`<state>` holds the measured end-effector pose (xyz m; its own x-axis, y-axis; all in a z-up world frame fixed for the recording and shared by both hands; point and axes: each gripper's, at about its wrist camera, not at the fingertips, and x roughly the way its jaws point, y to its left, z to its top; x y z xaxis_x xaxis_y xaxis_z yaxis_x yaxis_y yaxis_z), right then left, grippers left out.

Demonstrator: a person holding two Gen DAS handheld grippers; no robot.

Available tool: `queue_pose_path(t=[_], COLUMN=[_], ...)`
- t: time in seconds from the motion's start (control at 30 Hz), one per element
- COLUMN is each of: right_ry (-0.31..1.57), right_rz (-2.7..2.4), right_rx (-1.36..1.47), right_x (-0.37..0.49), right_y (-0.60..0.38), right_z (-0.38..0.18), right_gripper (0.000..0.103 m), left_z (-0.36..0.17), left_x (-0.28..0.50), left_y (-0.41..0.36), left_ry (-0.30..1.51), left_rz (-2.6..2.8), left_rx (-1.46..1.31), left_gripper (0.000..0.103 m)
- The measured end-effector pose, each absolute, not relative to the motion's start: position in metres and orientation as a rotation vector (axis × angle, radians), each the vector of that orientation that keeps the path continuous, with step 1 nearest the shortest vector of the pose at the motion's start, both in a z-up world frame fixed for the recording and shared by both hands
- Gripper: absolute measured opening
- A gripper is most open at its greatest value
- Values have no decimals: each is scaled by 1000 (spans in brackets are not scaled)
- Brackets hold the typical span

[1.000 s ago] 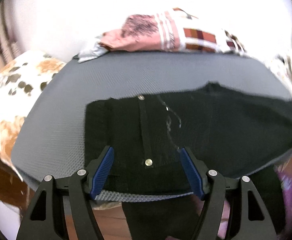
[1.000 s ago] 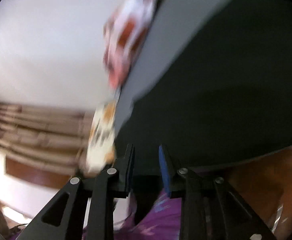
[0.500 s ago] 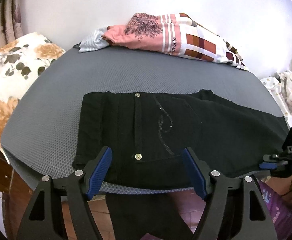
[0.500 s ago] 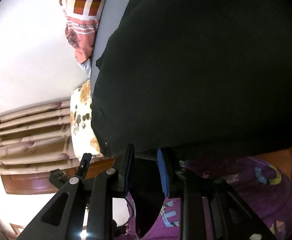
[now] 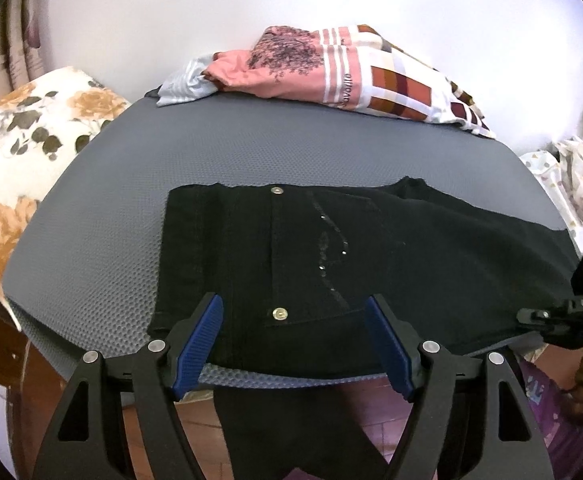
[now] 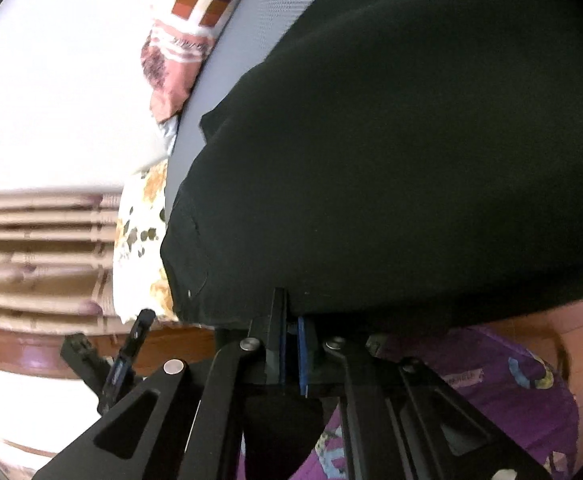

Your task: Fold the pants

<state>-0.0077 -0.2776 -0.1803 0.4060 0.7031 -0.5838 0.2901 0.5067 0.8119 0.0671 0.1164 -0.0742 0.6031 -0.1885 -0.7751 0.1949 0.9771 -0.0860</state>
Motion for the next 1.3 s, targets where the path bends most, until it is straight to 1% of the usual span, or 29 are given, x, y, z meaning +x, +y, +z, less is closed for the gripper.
queue_pose_path(t=[0.07, 0.2, 0.23, 0.33, 0.4, 0.43, 0.47, 0.5, 0.53, 0.57, 0.63, 0.7, 0.73, 0.77, 0.87, 1.03, 1.13, 1.2, 1.23, 1.3], right_ry=[1202, 1217, 1220, 1217, 1229, 1241, 1265, 1311, 1323, 1317, 1258, 1186, 1158, 1139, 1115, 1121, 1115, 1074, 1039, 965], right_rz=[340, 345, 356, 374, 399, 420, 454, 522, 564, 609, 670, 691, 691, 695, 722, 705, 696, 670, 657, 621], right_rx=[1034, 1076, 1078, 1171, 1174, 1148, 1118, 1081, 1061, 1027, 927, 852, 839, 843, 873, 779, 767, 691, 635, 463], right_x=[-9, -7, -5, -6, -6, -7, -7, -10, -11, -14, -17, -14, -11, -7, 6, 15, 17, 25, 32, 52], right_y=[-274, -276, -275, -280, -281, -278, -273, -265, -260, -254, -248, -245, -245, -245, -239, -222, -225, -230, -232, -234], right_z=[-180, -191, -191, -199, -198, -193, -189, -184, -179, -171, -146, -127, -121, -119, -118, -123, -126, -118, -110, -92], right_gripper=[5, 5, 7, 9, 13, 17, 26, 31, 33, 33, 36, 42, 47, 50, 50, 50, 50, 50, 50, 49], left_z=[-75, -81, -83, -85, -87, -86, -85, -82, -78, -71, -64, -67, -71, -78, -89, -95, -80, -64, -59, -59], left_x=[69, 74, 75, 75, 76, 76, 77, 78, 78, 79, 81, 86, 88, 89, 90, 88, 84, 80, 77, 76], left_y=[123, 131, 130, 129, 130, 133, 137, 143, 153, 166, 190, 216, 226, 235, 248, 244, 222, 201, 189, 171], left_ry=[897, 927, 931, 928, 927, 928, 926, 917, 901, 881, 868, 897, 927, 967, 1017, 1049, 974, 896, 868, 862], left_rz=[-206, -203, -199, -187, -170, -158, -146, -128, -102, -64, -16, 10, 18, 25, 23, -34, -49, -95, -125, -152], left_rx=[-12, -51, -44, -9, 12, 16, 16, 13, 6, -8, -53, -121, -150, -181, -243, -306, -218, -167, -143, -98], left_gripper=[74, 74, 74, 74, 74, 74, 74, 74, 74, 74, 74, 74, 74, 74, 74, 74, 74, 74, 74, 79])
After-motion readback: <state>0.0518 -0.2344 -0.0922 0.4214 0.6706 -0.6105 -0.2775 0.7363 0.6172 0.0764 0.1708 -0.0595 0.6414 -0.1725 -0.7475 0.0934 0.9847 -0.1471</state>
